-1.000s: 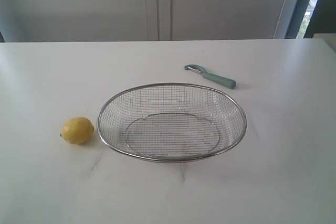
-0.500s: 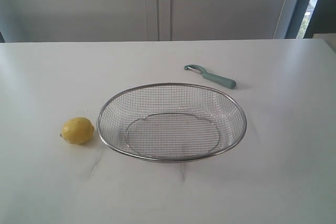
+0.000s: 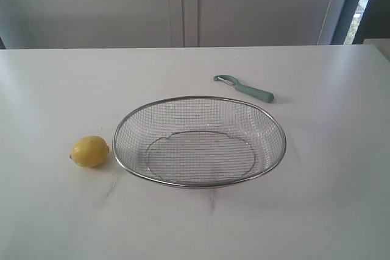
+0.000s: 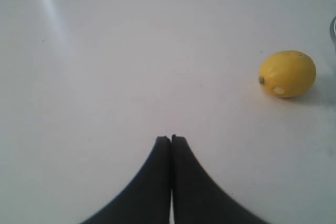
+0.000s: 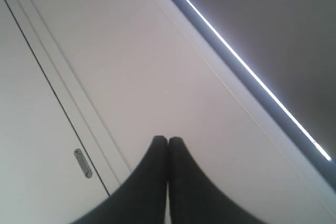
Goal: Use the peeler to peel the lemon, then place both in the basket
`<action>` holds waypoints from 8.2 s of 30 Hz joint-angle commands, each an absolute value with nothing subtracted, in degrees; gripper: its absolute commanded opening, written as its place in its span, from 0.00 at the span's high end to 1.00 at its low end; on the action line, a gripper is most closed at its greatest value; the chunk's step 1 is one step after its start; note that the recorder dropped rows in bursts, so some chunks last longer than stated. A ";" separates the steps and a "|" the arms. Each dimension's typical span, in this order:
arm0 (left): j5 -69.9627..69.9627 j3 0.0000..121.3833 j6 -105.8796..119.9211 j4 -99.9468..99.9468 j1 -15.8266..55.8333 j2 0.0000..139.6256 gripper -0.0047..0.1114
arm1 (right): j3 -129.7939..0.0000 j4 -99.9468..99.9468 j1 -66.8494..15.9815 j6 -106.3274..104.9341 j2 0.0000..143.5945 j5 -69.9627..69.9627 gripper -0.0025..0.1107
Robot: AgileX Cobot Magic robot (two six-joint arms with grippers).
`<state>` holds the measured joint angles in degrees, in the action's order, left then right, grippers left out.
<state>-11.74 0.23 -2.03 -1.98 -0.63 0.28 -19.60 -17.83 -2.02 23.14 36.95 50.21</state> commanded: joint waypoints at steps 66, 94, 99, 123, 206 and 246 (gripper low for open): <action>-11.66 0.00 -2.54 -1.96 -0.66 0.00 0.96 | -59.41 5.52 -2.21 -2.72 67.28 -31.87 0.98; -11.66 0.00 -2.54 -1.96 -0.66 0.00 0.96 | -89.86 4.31 -2.31 -6.88 92.64 -63.77 0.98; -11.66 0.00 -2.54 -1.96 -0.66 0.00 0.96 | -94.78 4.11 -2.31 -7.72 97.60 -69.96 0.98; -11.66 0.00 -2.54 -1.96 -0.66 0.00 0.96 | -110.73 4.47 -13.81 -23.64 117.40 -69.96 0.98; -11.66 0.00 -2.54 -1.96 -0.66 0.00 0.96 | -114.79 -2.89 -11.96 -52.49 139.57 -45.79 0.78; -11.66 0.00 -2.54 -1.96 -0.66 0.00 0.96 | -114.68 -18.32 -11.96 -44.13 122.25 -69.96 0.98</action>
<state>-11.74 0.23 -2.03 -1.98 -0.63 0.28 -114.63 -18.04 -12.32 -46.94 123.61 -69.71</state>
